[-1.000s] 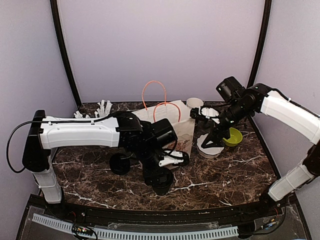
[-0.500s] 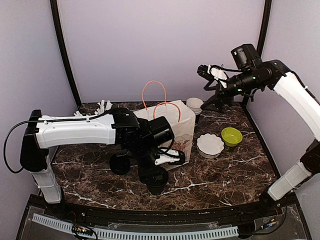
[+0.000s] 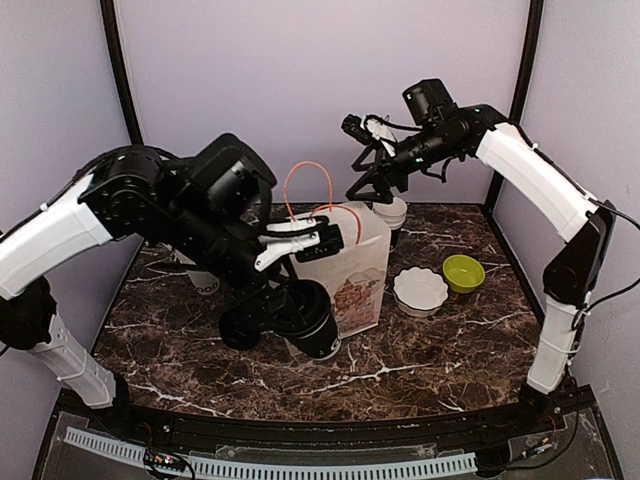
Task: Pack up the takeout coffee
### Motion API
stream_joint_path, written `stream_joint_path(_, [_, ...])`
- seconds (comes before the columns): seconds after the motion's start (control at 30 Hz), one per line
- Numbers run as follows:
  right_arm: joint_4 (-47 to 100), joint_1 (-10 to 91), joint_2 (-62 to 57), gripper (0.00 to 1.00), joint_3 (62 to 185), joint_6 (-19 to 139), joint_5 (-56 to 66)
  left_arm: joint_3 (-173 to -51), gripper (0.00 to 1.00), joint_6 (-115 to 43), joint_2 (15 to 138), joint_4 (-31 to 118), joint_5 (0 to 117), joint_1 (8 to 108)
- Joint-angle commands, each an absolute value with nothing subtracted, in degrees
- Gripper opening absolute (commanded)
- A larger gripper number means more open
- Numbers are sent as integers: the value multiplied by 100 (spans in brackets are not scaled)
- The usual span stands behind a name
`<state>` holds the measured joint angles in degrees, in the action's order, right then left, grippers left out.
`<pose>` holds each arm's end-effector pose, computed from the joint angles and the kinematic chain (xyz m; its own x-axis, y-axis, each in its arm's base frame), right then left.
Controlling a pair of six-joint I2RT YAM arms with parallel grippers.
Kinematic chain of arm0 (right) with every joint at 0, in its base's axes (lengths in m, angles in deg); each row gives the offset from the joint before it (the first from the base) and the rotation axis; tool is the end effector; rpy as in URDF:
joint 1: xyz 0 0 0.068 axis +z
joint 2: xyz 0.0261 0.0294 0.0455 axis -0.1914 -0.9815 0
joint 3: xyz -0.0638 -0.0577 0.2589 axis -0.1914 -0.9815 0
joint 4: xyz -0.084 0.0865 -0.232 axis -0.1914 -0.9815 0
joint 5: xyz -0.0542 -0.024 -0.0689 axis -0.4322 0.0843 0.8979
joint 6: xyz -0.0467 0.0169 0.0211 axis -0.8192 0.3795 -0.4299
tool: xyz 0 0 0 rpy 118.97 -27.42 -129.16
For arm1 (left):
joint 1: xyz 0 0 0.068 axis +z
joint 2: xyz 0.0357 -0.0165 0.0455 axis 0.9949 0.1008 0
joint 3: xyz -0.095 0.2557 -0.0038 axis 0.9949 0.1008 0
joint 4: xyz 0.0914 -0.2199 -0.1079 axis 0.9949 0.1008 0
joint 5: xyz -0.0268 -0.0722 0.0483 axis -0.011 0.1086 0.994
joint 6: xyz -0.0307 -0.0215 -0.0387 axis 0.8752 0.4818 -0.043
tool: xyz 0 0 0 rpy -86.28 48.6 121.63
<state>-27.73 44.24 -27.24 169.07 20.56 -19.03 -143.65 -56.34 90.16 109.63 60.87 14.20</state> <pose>0.3195 0.2312 0.4217 -0.0162 -0.5617 -0.8272 -0.9648 0.2258 -0.1345 0.1023 -0.2924 0.4129 -0.1043 0.7537 -0.6489 0.9871 0.1582 0.0252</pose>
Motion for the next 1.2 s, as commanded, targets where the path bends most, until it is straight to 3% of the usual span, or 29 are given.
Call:
stream_joint_path(0.0, [-2963, 4727, -2978, 91, 17382, 1883, -2428, -14777, 64, -5226, 8229, 11412, 6175, 1390])
stream_joint_path(0.17, [-2907, 4931, -3236, 87, 17535, 1806, -2638, -15062, 62, -5022, 7765, 11467, 6403, 1390])
stream_joint_path(0.4, [-2555, 5027, -3732, 64, 18248, 2456, -2802, -15367, 63, -5130, 7488, 11652, 7751, 1390])
stream_joint_path(0.47, [-2518, 5040, -3840, 53, 18405, 2601, -2777, -15569, 63, -5198, 7604, 11729, 8204, 1390])
stream_joint_path(0.53, [-2462, 5054, -3832, 35, 18387, 2674, -2734, -15761, 63, -5259, 7714, 11733, 8680, 1390])
stream_joint_path(0.63, [-2295, 5058, -3657, 0, 18168, 2811, -2555, -16073, 63, -5323, 7814, 11613, 9182, 1390])
stream_joint_path(0.9, [-1526, 5124, -2834, 0, 17414, 3691, -2079, -16131, 64, -5787, 8159, 10986, 9662, 1390])
stream_joint_path(1.17, [-1190, 5645, -1900, 0, 15862, 3945, -1853, -15898, 64, -5739, 8632, 10967, 9260, 1394])
